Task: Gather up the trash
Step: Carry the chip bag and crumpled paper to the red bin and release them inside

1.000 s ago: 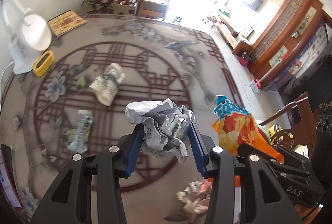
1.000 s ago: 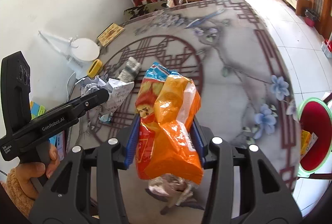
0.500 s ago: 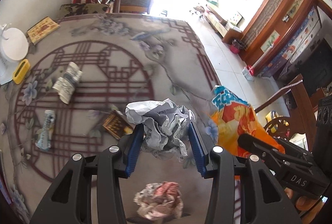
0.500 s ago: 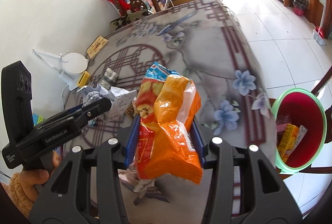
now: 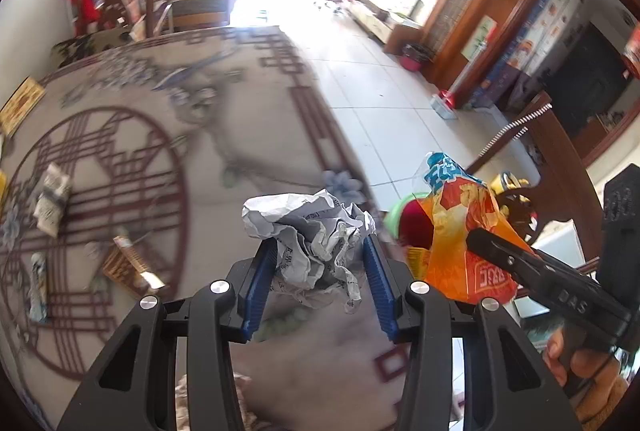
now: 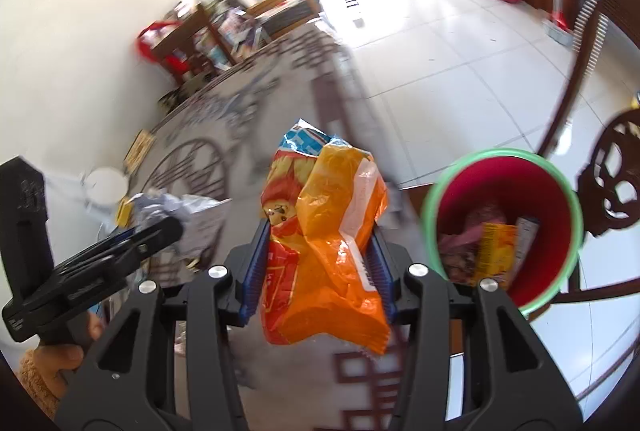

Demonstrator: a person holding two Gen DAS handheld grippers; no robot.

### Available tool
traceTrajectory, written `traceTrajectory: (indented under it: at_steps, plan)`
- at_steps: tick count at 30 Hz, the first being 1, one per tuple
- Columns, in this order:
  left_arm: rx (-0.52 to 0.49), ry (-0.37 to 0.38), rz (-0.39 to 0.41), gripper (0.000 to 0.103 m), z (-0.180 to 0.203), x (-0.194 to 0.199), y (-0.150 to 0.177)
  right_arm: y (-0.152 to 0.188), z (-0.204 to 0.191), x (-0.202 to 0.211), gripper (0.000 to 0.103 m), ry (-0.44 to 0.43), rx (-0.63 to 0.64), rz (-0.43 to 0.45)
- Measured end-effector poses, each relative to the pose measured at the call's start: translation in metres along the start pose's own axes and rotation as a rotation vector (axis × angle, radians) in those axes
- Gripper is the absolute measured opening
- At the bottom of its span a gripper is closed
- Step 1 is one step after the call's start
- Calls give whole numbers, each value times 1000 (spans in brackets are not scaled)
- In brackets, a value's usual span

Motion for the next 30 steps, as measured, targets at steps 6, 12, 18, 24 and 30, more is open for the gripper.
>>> traceTrajectory:
  at_steps: [6, 12, 18, 24, 30]
  plan:
    - [-58, 21, -22, 42, 33, -20, -8, -5, 69, -4, 45, 79, -106, 1]
    - [-110, 53, -32, 42, 67, -37, -16, -4, 120, -9, 45, 141, -175, -9]
    - [-162, 85, -65, 42, 99, -60, -15, -8, 149, -12, 60, 173, -215, 4]
    - [-205, 125, -111, 42, 128, -85, -11, -4, 179, 0, 73, 207, -280, 39]
    - [-256, 187, -168, 43, 162, -119, -5, 14, 207, 12, 73, 243, -349, 32]
Point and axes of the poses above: each gripper's, at about its wrist camera, not at the fingertips, and x roughly against the way its jaws point, z to its right, y to its underside, the point moved 8 cm from there along -x, roughly the way its jaws point, and after that the axes turned 12 degrees about y, right-handed, at the moved point
